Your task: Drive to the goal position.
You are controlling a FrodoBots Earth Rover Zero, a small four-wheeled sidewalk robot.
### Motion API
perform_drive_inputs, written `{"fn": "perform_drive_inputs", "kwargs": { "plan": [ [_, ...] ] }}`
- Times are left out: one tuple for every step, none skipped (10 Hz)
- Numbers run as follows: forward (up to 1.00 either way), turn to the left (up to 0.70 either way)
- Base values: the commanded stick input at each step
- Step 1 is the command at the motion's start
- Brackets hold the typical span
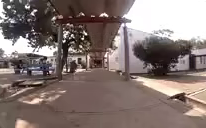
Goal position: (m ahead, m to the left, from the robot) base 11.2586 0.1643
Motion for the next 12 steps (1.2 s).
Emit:
{"fn": "perform_drive_inputs", "kwargs": {
  "plan": [
    [0.5,0.0],
    [0.5,0.0],
    [0.5,0.0],
    [0.5,0.0],
    [0.5,0.0],
    [0.5,0.0],
    [0.5,0.0],
    [0.5,0.0],
    [0.5,0.0],
    [0.5,0.0],
    [0.5,0.0],
    [0.5,0.0]
  ]
}}
